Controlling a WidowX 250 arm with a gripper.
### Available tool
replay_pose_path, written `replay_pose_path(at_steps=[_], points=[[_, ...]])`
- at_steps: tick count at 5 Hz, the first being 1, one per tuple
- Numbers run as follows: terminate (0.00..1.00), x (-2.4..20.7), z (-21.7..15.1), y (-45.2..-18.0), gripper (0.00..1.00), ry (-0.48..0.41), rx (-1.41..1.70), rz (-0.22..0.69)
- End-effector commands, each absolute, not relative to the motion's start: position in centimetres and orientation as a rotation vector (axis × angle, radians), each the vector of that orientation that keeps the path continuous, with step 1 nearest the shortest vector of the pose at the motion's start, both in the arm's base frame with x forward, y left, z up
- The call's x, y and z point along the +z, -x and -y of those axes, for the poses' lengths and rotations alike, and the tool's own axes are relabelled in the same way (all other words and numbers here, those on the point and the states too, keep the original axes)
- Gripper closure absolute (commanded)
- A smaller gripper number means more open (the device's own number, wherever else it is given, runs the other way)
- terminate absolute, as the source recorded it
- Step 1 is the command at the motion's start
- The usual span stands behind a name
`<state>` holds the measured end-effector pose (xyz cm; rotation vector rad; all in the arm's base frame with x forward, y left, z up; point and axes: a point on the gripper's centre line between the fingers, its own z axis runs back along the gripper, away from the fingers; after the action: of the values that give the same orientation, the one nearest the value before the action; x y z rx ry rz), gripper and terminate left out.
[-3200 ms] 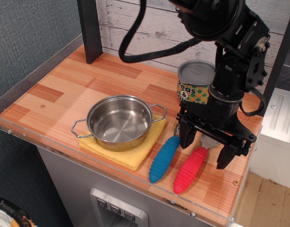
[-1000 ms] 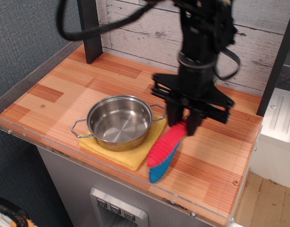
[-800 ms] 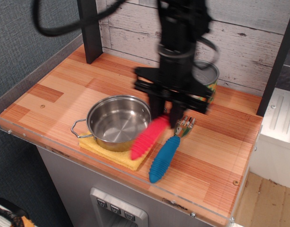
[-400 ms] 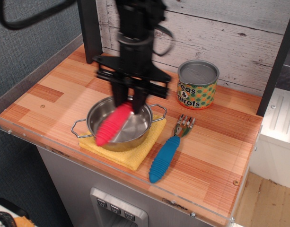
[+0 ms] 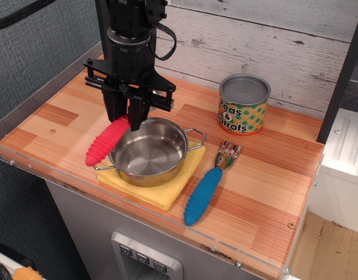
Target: Pick up the red spoon and place it on the left of the pot
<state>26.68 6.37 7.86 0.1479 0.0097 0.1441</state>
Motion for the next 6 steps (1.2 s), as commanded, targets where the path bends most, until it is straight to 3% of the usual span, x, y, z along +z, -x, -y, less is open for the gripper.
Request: replay_pose_path(at_steps=[1,3,6], points=[[0.0,8.1,-10.7,-27.3,1.0,-0.202,0.119,0.0],[0.0,6.1,-13.4,-27.7,1.0,-0.212,0.109,0.034],[0.0,3.2,-14.1,-28.9,1.0,-0.205,0.083,0.04]])
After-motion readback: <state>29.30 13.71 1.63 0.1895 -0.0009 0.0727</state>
